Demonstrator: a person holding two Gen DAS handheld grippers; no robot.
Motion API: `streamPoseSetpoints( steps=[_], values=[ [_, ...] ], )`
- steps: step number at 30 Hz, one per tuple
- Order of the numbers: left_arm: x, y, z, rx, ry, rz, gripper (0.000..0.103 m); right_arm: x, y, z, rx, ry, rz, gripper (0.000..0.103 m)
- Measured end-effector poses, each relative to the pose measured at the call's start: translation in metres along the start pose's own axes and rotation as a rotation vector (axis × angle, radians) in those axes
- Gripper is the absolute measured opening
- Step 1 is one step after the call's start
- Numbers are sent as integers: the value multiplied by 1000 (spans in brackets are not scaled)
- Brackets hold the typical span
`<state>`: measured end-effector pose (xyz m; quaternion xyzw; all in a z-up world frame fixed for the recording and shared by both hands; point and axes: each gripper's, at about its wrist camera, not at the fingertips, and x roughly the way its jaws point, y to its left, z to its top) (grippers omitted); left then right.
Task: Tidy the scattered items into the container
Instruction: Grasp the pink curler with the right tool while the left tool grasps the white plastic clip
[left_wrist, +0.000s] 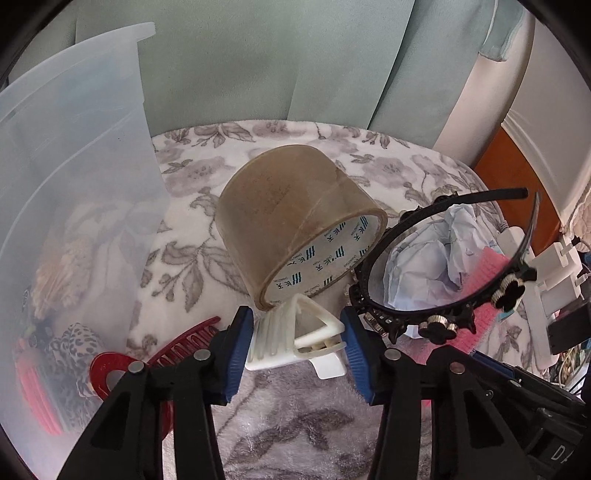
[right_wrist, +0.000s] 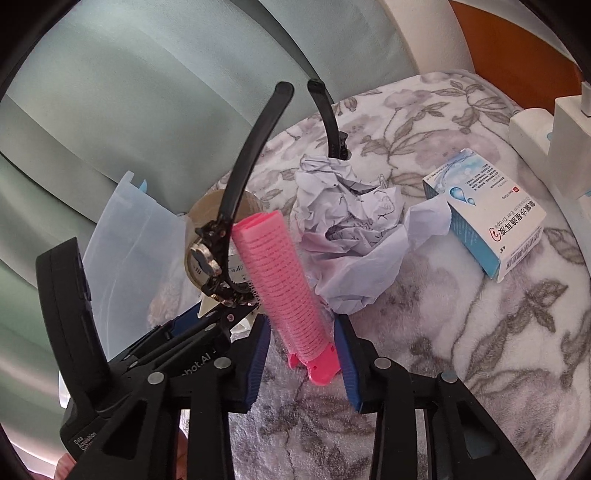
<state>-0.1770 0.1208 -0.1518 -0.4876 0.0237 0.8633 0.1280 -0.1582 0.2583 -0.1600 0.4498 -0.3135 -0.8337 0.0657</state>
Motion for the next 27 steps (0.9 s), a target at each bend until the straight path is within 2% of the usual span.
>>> streamPoseSetpoints(
  steps=[11, 27],
  values=[
    [-12, -5, -8, 23, 3, 5, 50, -16, 0, -1, 15, -29, 17, 30],
    [-57, -15, -26, 40, 2, 6, 50, -76, -9, -25, 92, -88, 29, 28]
  ],
)
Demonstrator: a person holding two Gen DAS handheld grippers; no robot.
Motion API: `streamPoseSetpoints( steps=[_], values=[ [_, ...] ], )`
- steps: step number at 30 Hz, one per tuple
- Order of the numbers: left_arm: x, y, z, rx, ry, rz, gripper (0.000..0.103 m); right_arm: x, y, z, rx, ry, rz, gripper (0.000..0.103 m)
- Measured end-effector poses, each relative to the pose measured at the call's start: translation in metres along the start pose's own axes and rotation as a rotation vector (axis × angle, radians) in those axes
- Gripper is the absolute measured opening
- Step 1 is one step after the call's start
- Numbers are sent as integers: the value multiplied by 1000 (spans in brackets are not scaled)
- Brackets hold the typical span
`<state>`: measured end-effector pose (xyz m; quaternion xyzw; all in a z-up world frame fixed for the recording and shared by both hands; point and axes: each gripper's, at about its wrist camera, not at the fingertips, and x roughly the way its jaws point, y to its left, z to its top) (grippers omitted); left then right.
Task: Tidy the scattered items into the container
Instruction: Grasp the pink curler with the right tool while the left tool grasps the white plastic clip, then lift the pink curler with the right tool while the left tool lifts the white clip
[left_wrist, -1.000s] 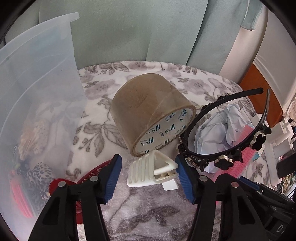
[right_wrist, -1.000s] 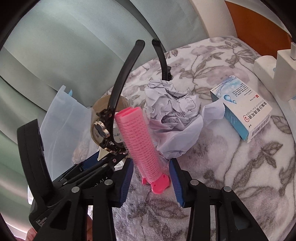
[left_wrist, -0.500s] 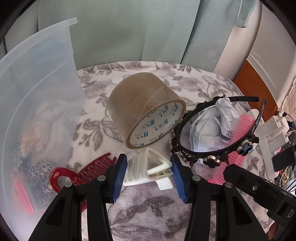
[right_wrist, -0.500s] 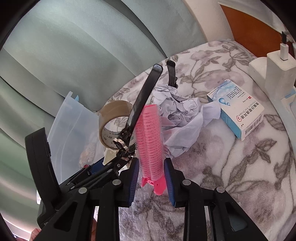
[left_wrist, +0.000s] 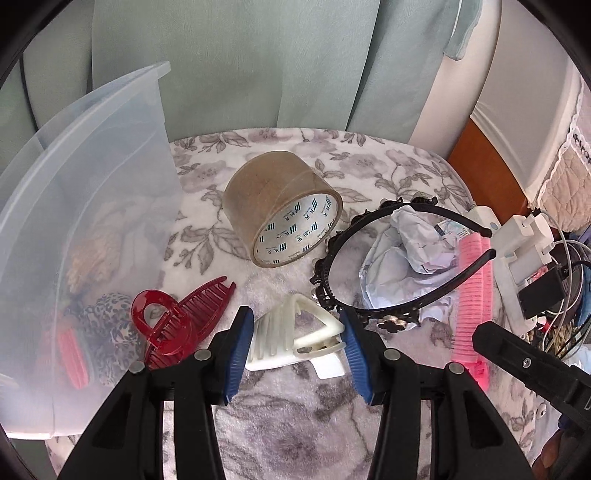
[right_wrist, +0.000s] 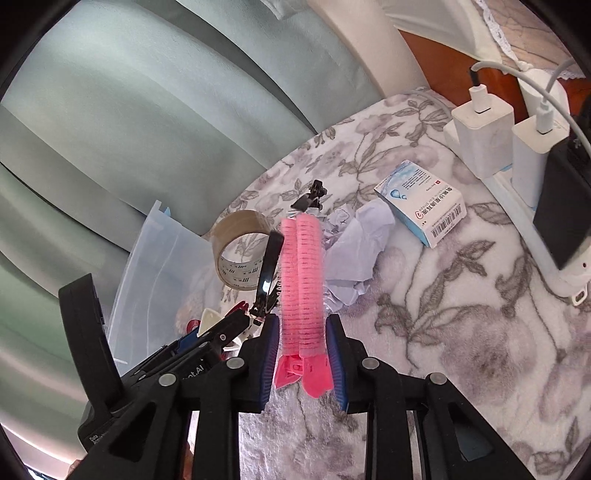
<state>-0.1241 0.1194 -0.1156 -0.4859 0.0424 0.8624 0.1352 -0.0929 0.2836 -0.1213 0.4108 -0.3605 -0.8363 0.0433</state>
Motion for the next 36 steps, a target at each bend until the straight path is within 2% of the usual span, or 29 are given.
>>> streamPoseSetpoints(
  steps=[9, 17, 24, 26, 36],
  values=[
    [-11, -9, -15, 16, 9, 0, 50, -16, -7, -16, -4, 14, -38, 28],
    [1, -8, -21, 13, 47, 6, 50, 6, -24, -30, 25, 95, -74, 27],
    [20, -2, -26, -1, 97, 9, 50, 19, -26, -31, 24, 120, -73, 27],
    [25, -1, -28, -4, 107, 8, 50, 22, -25, -30, 24, 121, -68, 30],
    [32, -1, -27, 12, 90, 1, 51, 45, -22, -31, 20, 149, -63, 30]
  ],
)
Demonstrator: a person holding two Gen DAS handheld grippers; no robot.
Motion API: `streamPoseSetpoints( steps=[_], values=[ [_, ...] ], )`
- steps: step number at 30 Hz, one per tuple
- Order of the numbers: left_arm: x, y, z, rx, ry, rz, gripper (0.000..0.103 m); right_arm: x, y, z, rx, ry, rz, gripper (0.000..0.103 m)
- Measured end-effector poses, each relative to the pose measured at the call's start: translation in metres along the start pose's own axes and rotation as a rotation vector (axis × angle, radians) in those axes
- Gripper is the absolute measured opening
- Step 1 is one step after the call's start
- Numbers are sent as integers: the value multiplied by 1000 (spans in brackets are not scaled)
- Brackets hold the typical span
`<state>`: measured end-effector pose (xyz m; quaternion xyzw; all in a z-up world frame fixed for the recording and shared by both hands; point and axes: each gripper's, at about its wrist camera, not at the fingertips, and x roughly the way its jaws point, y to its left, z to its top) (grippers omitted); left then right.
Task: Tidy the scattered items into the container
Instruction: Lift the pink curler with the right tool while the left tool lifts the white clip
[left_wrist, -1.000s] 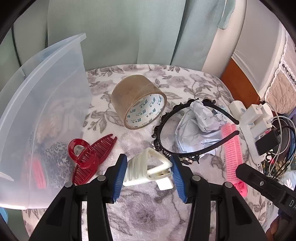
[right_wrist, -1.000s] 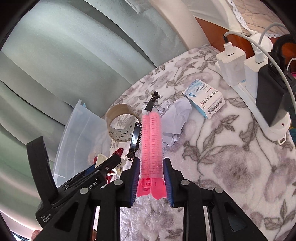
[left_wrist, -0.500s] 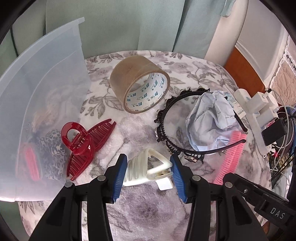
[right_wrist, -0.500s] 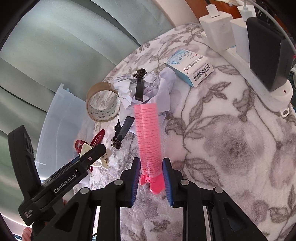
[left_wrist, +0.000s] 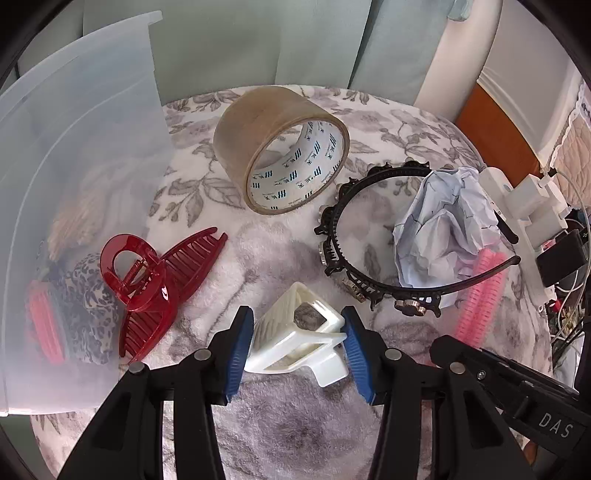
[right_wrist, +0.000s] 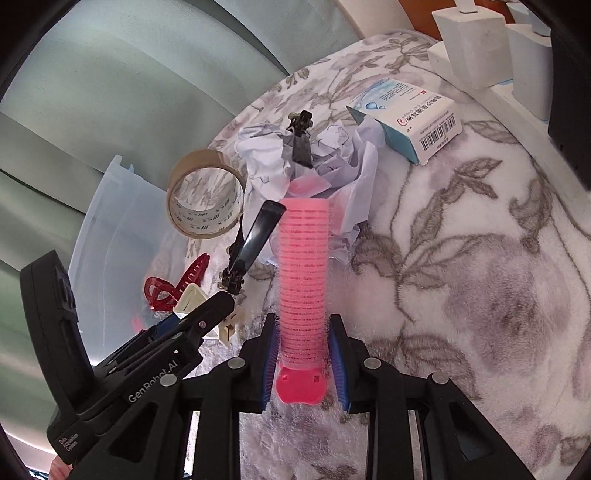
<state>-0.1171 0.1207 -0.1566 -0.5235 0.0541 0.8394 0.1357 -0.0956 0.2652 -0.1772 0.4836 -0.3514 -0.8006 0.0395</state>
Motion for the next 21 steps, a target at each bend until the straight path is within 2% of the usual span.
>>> streamPoseSetpoints(
  steps=[6, 12, 21],
  values=[
    [3, 0, 2, 3, -3, -4, 51, 3, -1, 0, 4, 2, 7, 30],
    [11, -2, -2, 8, 32, -16, 56, 5, -1, 0, 6, 1, 9, 30],
    [11, -7, -6, 33, 26, 17, 55, 7, 1, 1, 11, -1, 16, 28]
  ],
)
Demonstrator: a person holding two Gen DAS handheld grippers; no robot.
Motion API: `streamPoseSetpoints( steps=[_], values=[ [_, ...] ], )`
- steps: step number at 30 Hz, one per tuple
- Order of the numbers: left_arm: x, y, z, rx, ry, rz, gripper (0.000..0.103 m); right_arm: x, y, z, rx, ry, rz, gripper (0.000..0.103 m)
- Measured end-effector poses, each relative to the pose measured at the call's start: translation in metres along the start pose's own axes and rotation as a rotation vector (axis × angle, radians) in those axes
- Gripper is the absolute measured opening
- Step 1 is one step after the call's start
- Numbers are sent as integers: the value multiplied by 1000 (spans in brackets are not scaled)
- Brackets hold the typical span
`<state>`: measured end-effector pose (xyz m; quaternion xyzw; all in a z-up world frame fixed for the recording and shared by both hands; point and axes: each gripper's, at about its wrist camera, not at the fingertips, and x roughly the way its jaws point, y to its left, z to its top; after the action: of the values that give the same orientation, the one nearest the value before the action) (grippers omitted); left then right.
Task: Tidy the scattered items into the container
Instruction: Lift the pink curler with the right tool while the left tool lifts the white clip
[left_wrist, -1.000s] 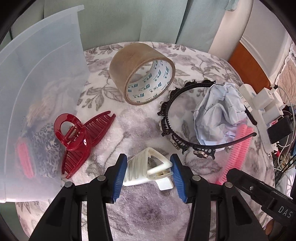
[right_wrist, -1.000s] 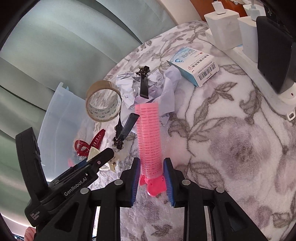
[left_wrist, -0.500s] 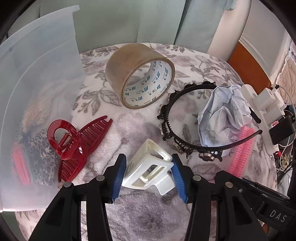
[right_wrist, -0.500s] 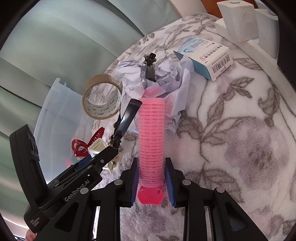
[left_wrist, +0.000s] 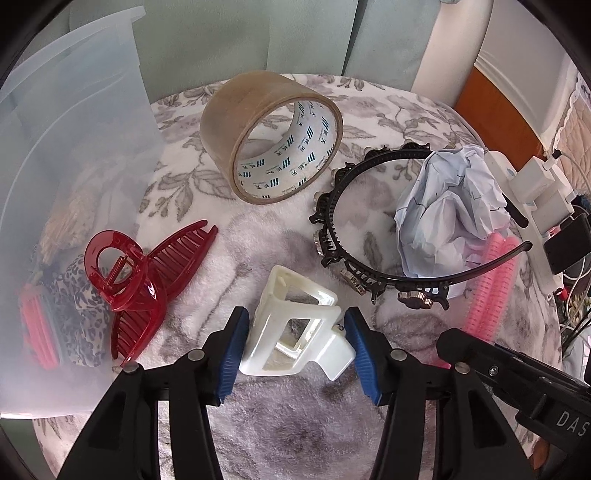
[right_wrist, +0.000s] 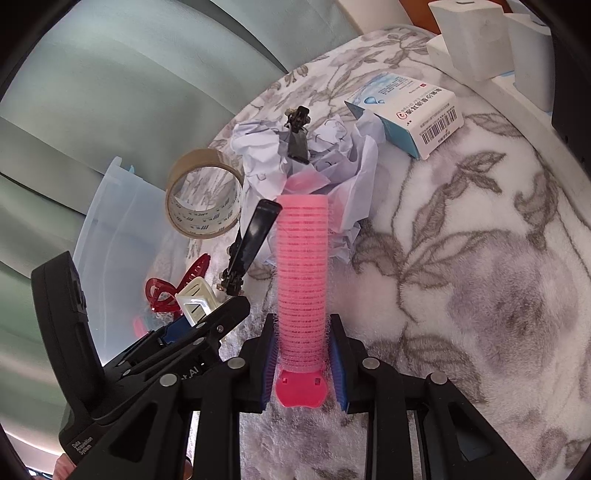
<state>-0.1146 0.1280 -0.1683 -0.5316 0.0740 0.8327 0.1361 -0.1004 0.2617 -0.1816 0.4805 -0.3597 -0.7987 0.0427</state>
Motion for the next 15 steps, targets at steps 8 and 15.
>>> streamPoseSetpoints(
  steps=[8, 15],
  values=[
    [-7, -1, -3, 6, -10, 2, 55, -10, -4, -2, 10, -13, 7, 27],
    [-20, -4, -5, 10, -27, 1, 55, -23, 1, -3, 14, -38, 22, 27]
  ],
)
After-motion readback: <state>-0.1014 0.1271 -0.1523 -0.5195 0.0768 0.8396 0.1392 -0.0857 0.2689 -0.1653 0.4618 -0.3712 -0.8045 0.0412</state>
